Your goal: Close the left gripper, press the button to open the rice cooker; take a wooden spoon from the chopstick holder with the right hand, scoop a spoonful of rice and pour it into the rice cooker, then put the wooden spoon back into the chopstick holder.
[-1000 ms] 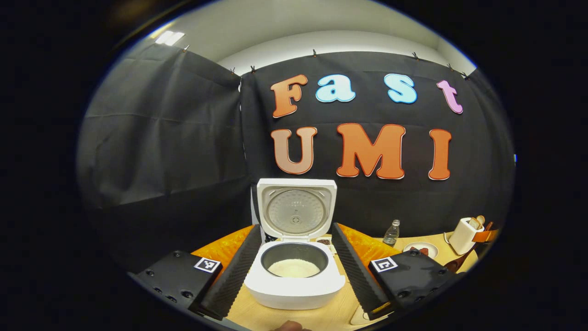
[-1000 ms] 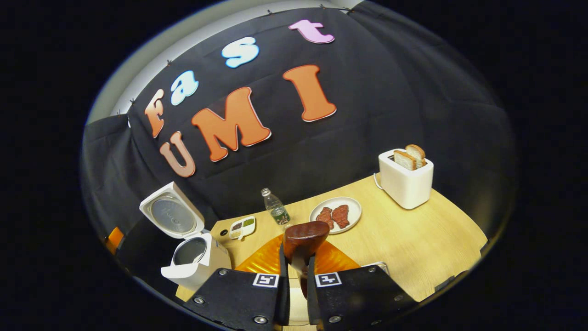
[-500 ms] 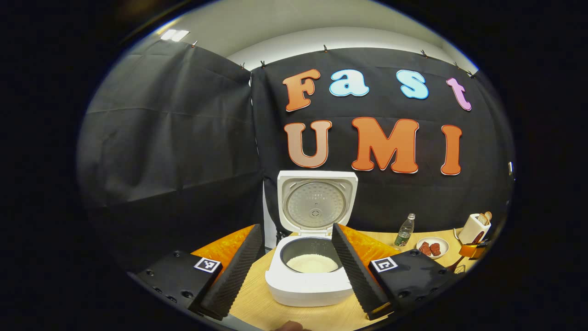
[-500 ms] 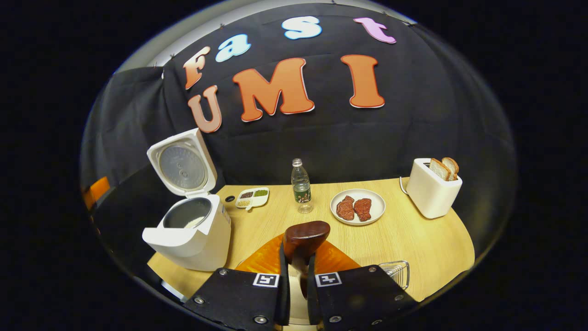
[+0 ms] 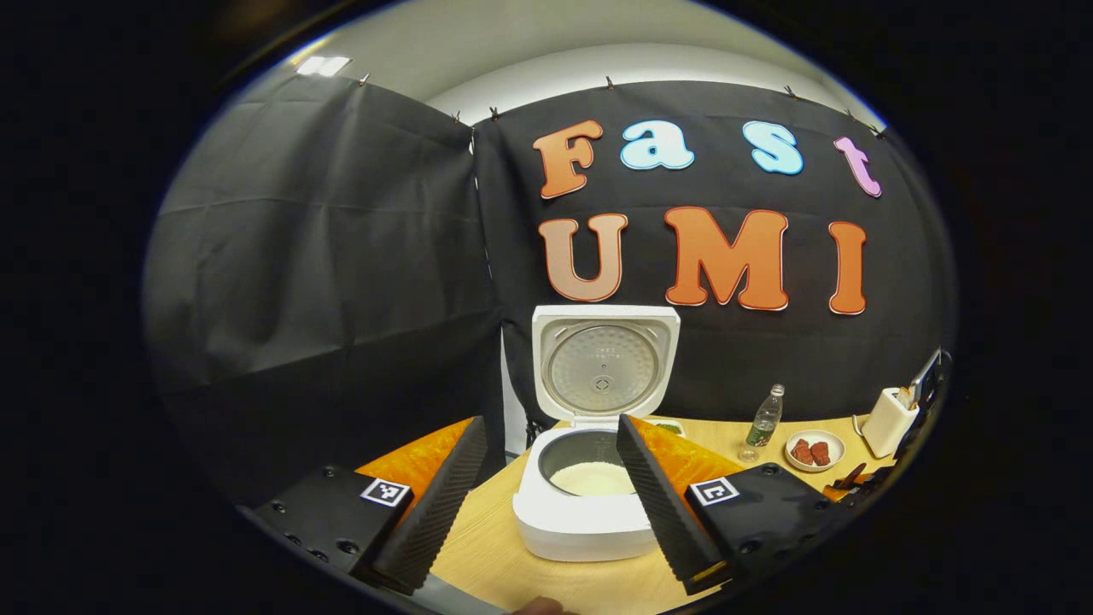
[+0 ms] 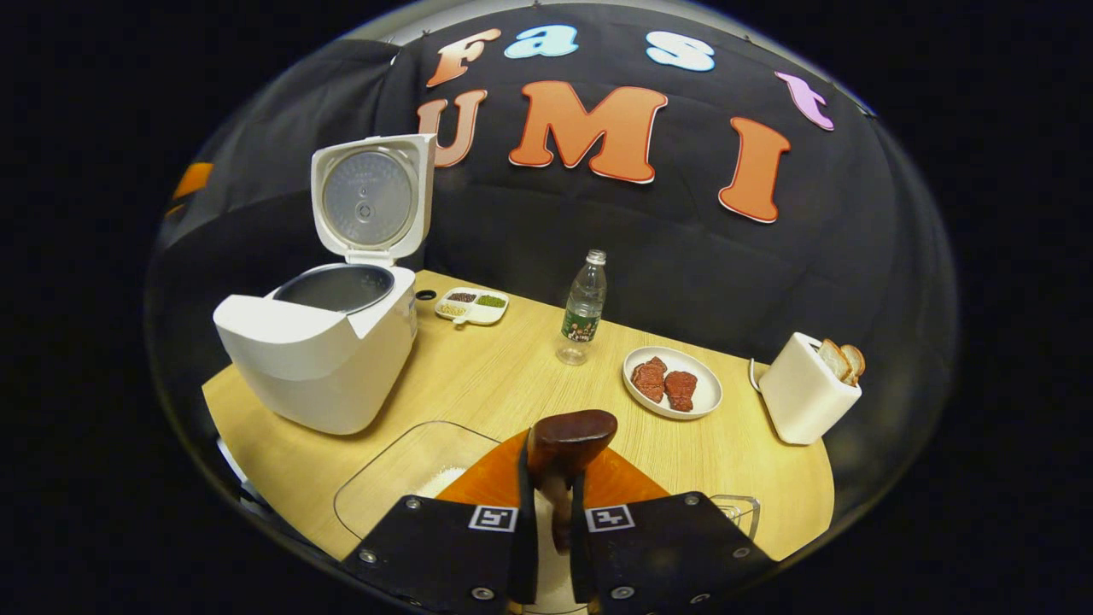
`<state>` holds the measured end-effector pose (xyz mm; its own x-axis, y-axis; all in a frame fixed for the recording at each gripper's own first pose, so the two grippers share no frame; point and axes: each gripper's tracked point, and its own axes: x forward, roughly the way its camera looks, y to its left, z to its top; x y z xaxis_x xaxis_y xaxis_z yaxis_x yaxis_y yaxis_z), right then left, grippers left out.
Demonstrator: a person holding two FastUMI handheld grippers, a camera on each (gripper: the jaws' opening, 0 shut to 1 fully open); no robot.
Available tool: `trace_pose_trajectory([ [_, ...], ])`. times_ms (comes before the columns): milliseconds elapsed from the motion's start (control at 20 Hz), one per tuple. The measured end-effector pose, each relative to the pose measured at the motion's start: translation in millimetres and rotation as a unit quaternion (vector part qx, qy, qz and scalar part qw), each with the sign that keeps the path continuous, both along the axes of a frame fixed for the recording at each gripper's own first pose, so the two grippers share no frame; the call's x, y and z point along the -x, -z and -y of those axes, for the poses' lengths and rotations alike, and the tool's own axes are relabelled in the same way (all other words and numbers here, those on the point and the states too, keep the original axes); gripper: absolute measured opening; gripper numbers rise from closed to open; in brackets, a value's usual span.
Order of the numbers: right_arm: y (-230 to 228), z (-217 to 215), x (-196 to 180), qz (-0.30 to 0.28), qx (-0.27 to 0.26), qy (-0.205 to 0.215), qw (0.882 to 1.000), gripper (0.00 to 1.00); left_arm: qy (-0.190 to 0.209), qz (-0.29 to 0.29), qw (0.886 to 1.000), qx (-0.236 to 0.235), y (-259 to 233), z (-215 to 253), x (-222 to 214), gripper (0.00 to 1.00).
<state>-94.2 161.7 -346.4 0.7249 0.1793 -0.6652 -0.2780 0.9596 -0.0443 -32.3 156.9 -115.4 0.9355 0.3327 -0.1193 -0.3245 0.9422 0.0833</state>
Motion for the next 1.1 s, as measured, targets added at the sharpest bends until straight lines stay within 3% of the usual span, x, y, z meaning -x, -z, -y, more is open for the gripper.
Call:
trace_pose_trajectory([
  [250,18.4,-17.0,12.7,0.011,0.029,-0.035,0.999,0.15,-0.007,-0.005,1.000,-0.003,1.1,-4.4,-0.2,1.00],
  [500,18.0,-27.6,21.3,0.018,0.020,-0.029,0.999,0.14,-0.002,-0.011,1.000,-0.008,4.9,-5.2,-4.5,1.00],
  [900,3.8,-70.3,24.8,-0.021,-0.120,0.010,0.992,0.15,0.004,-0.017,1.000,-0.005,9.7,-11.3,-11.6,1.00],
  [1100,4.9,-82.9,28.5,-0.077,-0.218,0.052,0.971,0.15,0.000,-0.017,1.000,-0.005,9.8,-20.0,-10.2,1.00],
])
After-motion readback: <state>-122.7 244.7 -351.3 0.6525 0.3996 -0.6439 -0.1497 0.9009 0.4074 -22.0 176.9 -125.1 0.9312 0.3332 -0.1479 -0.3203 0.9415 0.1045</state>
